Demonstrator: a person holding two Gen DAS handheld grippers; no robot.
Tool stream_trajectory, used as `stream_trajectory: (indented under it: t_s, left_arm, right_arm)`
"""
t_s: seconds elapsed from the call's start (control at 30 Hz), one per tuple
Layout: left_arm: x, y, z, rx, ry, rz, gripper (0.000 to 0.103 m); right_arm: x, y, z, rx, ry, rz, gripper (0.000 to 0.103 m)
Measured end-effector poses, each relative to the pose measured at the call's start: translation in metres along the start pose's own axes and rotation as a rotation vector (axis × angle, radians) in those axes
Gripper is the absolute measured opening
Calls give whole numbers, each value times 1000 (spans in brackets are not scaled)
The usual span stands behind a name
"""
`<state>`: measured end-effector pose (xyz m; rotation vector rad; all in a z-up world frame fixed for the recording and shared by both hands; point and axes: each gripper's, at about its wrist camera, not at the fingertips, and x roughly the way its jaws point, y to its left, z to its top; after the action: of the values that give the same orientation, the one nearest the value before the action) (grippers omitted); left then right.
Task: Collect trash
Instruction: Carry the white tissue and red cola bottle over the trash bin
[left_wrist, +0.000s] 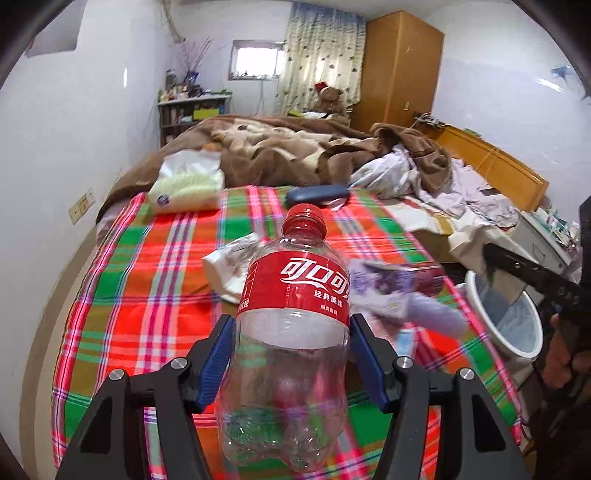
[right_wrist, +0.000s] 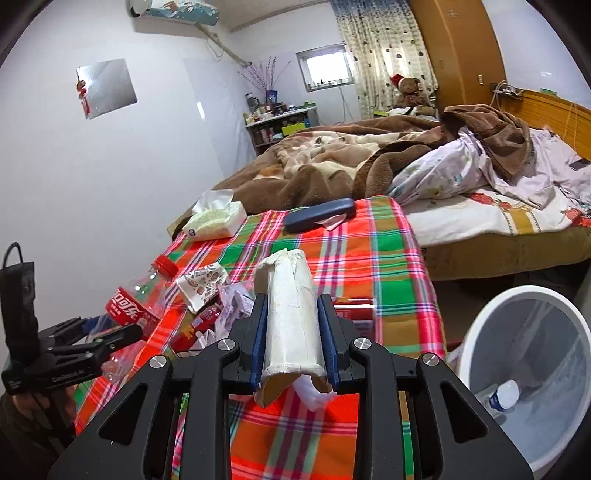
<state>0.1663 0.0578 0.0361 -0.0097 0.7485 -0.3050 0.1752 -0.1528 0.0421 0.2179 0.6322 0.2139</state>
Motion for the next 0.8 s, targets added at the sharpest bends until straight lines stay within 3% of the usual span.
stream_trajectory:
  t_s: [0.33,0.8]
  left_arm:
    - [-10,-68,8,85,-38,-42,63]
    - [7,-181,16,211,-45,-183,63]
  right_arm:
    - [-28,-31,-2,22,-61,-61,27]
    - [-60,-97,-11,108,-107,-197,28]
